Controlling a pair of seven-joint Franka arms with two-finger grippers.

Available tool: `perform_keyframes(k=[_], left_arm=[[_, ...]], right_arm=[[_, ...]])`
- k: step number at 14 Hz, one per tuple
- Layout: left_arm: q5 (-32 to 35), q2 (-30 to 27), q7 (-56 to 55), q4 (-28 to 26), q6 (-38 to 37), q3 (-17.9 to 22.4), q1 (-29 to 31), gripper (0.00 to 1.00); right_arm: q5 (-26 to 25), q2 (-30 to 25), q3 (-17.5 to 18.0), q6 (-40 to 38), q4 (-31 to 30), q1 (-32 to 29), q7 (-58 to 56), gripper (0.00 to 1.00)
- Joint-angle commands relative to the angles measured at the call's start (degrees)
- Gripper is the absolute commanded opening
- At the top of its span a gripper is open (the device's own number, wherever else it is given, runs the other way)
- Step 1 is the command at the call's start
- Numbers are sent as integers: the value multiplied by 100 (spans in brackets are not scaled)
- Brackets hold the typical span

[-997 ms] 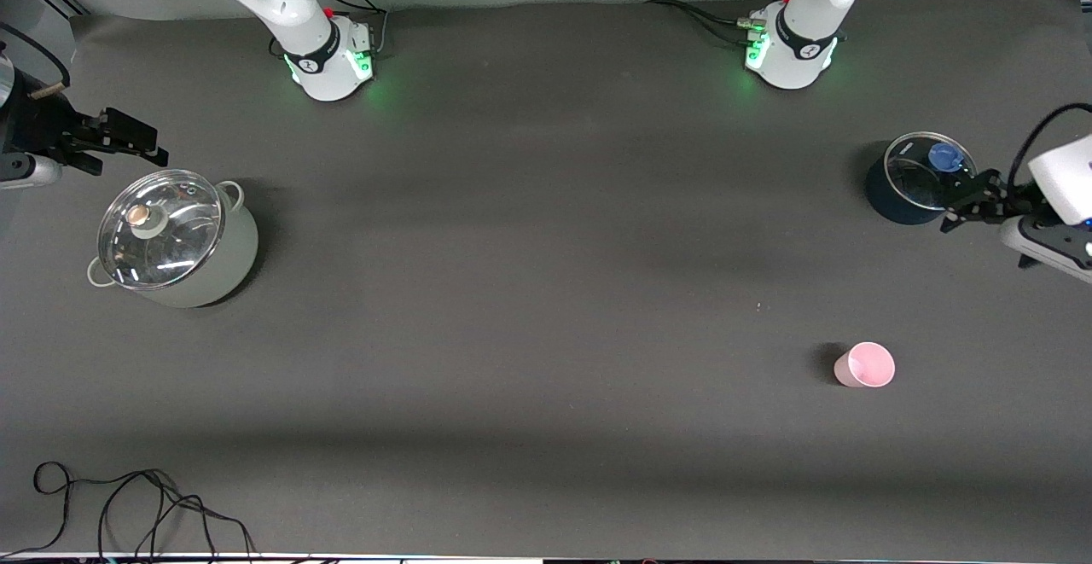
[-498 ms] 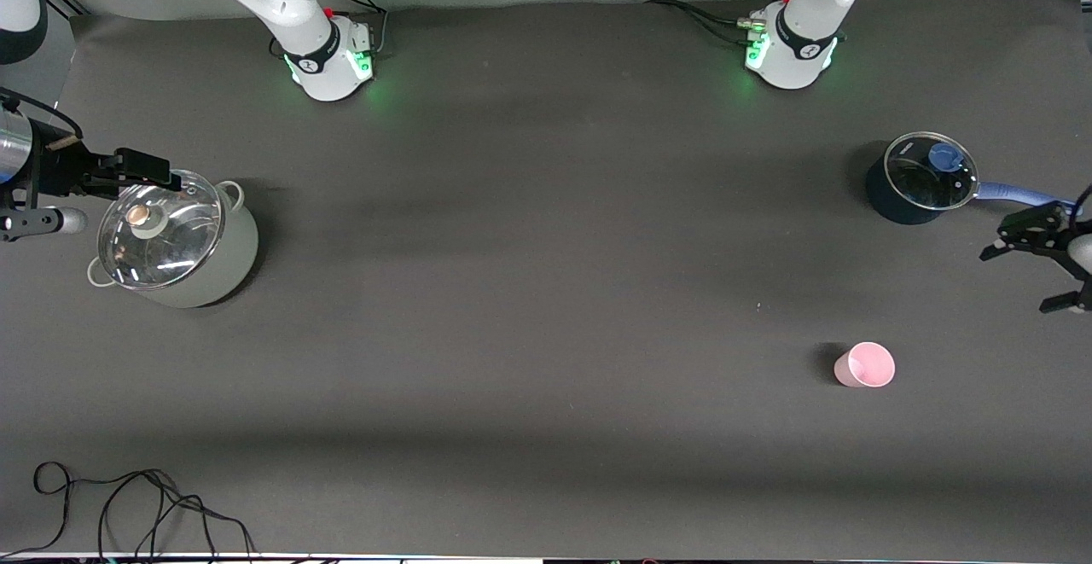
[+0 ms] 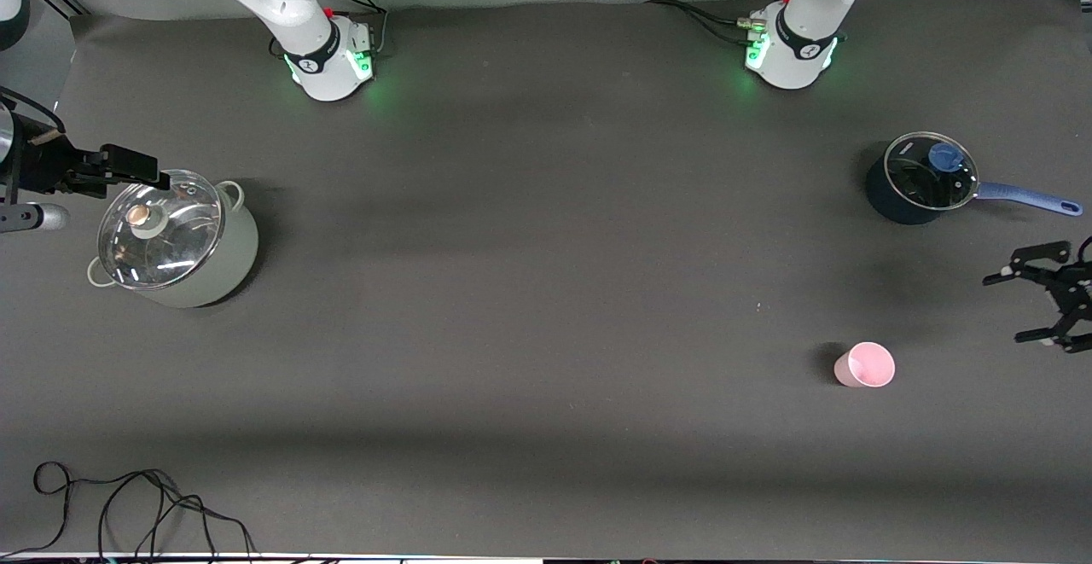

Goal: Transfer pink cup from left to right arm
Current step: 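Move the left gripper from the saucepan toward the pink cup, then lower the left gripper around the pink cup and close it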

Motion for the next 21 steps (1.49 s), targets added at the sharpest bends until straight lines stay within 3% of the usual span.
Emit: perform_keyframes(k=[1,3,9,12,16,21], left_arm=[[-763,603,1120,140,-61,-59,348,100],[-1335,982,2070,70,-70,-68,472,100],[-2294,1879,3477,-9,-105,-77,639,100],[-2672,2222,3927,-35,-123,-94,639,100],[-2989,2425,4025,-88,-44,-217,534,100],[-3191,2504,4226,-106,263,-516,437,100]], right_arm=[[39,-22,29,60,31,29,114,100],[22,-57,29,104,-30,38,114,100],[-356,-382,38,516,-487,196,158,100],[-356,-890,29,1174,-1276,187,150,100],[-374,-936,20,1062,-1209,126,132,100],[-453,-919,-375,947,-1094,117,-8,100]])
